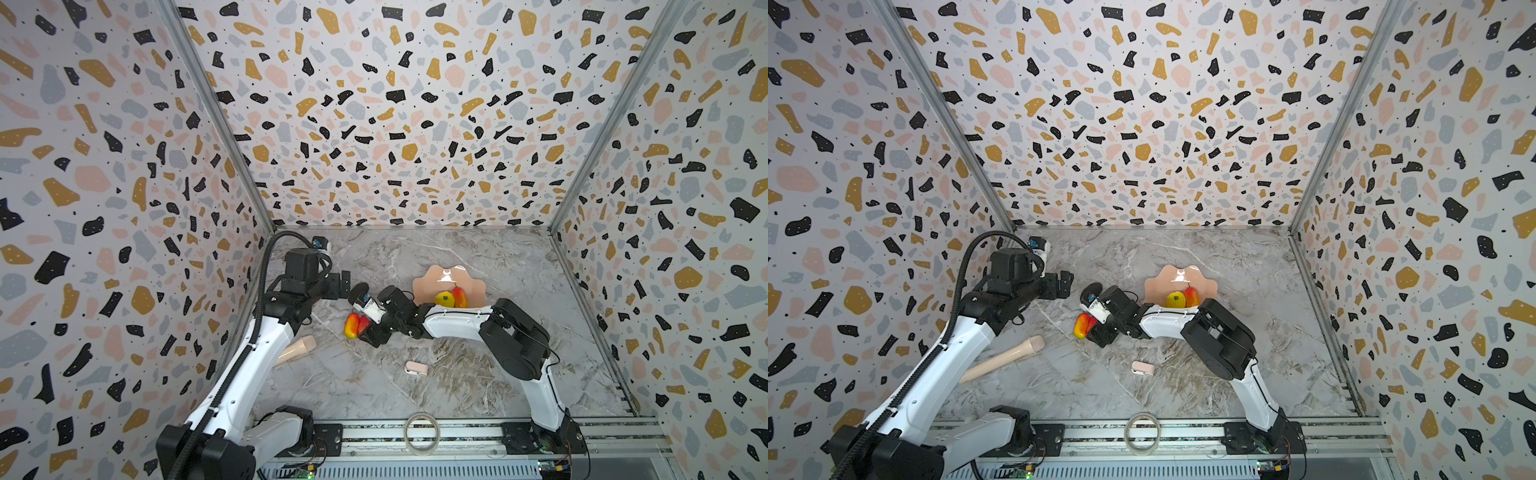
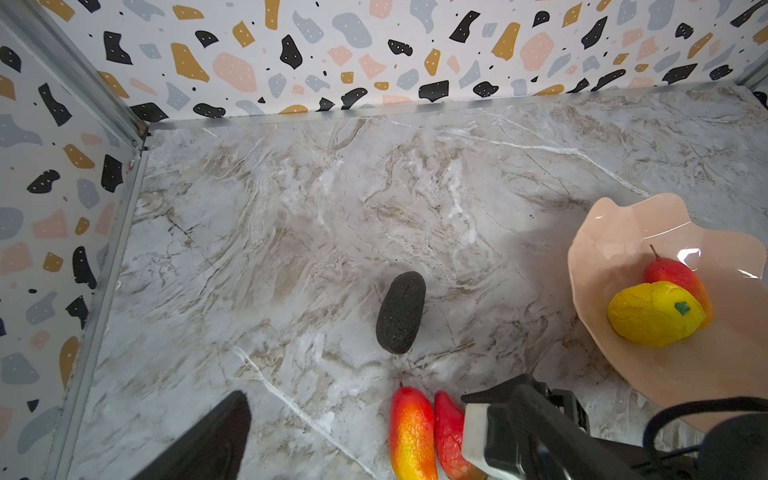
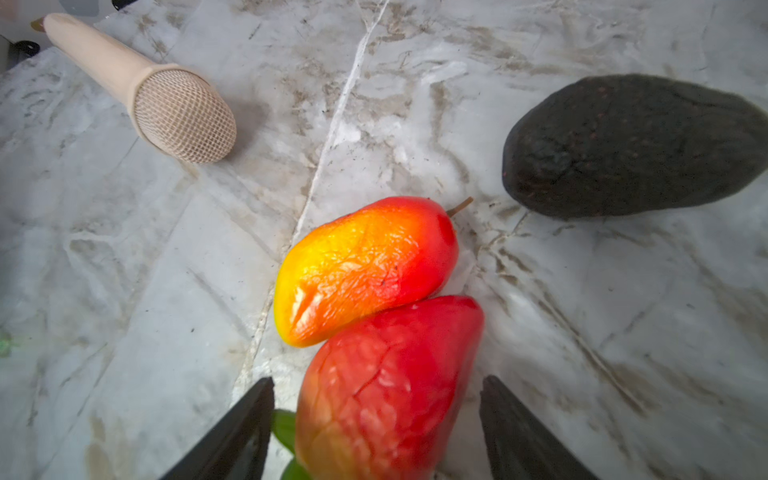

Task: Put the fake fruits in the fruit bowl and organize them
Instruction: 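Reach the right gripper to the red fruit and grasp it, then place the red fruit into the bowl nearer the robot and release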

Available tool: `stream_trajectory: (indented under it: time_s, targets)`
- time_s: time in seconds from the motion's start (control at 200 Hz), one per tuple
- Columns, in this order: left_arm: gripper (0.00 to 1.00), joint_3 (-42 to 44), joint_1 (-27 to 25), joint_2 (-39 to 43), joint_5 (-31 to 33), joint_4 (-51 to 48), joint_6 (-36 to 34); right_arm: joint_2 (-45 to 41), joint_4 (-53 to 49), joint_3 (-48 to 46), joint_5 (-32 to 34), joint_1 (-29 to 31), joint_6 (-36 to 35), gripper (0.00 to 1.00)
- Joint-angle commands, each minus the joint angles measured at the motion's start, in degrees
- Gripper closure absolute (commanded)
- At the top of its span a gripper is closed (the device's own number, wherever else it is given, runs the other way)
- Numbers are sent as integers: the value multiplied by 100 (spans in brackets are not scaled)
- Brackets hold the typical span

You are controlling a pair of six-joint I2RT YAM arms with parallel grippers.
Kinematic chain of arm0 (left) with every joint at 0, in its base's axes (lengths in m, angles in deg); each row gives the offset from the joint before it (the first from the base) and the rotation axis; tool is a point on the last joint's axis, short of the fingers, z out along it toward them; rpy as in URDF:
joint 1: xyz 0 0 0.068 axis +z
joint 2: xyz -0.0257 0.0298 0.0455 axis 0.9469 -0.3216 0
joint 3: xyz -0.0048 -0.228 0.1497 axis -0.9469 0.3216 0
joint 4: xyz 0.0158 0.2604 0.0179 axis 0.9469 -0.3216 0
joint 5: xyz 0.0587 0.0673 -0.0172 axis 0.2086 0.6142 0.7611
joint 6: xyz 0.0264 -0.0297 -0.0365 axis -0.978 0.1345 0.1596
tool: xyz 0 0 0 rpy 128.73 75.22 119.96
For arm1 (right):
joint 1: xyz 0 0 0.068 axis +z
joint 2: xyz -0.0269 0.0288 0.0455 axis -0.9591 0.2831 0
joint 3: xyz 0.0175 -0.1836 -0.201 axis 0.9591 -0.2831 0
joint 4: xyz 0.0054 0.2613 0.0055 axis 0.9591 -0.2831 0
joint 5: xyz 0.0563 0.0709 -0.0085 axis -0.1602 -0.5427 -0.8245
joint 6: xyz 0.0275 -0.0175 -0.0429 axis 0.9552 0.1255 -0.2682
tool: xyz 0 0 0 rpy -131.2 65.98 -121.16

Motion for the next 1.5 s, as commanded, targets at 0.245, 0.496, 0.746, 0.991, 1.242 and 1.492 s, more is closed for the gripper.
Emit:
stream_trajectory:
  time_s: [0.245, 0.496, 0.746, 0.991, 1.242, 1.492]
  targets:
    - [0, 18, -29, 22, 21, 172, -10, -245, -217, 230, 394, -42, -188, 58]
    - [0, -16, -29, -56, -25, 207, -4, -1632, -629, -425, 525, -420, -426, 70]
    - [0, -17, -29, -140, -92, 302, -3, -3174, -2106, -1056, 662, -1404, -421, 70]
    - [1, -43, -29, -283, -199, 406, -19, -4200, -3463, -1462, 688, -1982, -277, 70]
    - [1, 82, -29, -262, -192, 476, -62, -4002, -4234, -1553, 668, -2531, -124, 69]
    - [0, 229, -29, -88, -63, 481, -83, -3418, -4326, -1671, 256, -2689, -246, 66]
